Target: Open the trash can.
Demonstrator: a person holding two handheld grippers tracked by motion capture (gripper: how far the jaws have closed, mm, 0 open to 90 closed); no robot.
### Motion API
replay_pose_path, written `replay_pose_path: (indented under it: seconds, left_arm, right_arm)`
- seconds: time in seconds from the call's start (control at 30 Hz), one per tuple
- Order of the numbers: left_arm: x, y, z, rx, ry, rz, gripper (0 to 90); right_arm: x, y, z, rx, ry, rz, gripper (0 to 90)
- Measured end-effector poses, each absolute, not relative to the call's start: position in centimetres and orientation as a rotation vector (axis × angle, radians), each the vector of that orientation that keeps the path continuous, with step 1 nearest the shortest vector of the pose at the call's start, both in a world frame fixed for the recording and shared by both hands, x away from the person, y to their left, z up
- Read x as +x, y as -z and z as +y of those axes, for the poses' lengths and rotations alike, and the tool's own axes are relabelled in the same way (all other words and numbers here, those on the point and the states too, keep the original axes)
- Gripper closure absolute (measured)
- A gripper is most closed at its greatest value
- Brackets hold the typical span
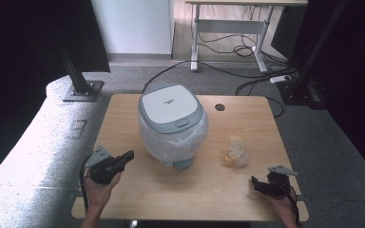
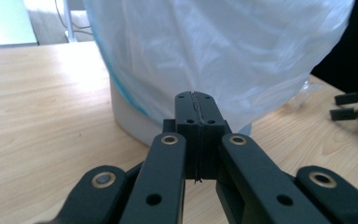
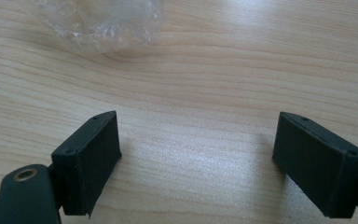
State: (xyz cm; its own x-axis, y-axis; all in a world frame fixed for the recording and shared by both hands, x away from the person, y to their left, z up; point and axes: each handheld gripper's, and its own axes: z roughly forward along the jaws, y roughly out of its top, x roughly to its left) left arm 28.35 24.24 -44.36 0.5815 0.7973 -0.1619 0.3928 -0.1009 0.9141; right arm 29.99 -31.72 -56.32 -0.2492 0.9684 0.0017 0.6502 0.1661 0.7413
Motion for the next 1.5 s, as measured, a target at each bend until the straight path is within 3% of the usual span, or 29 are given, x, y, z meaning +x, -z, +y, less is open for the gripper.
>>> replay_pose_path:
  seconds: [1.5]
  left_arm:
    - [31.0,37.5,20.7,1.692,-0.418,0.859,89.7]
  right_arm:
    - [29.8,56.3,-31.7,1.524,-0.873,1.969,14.6]
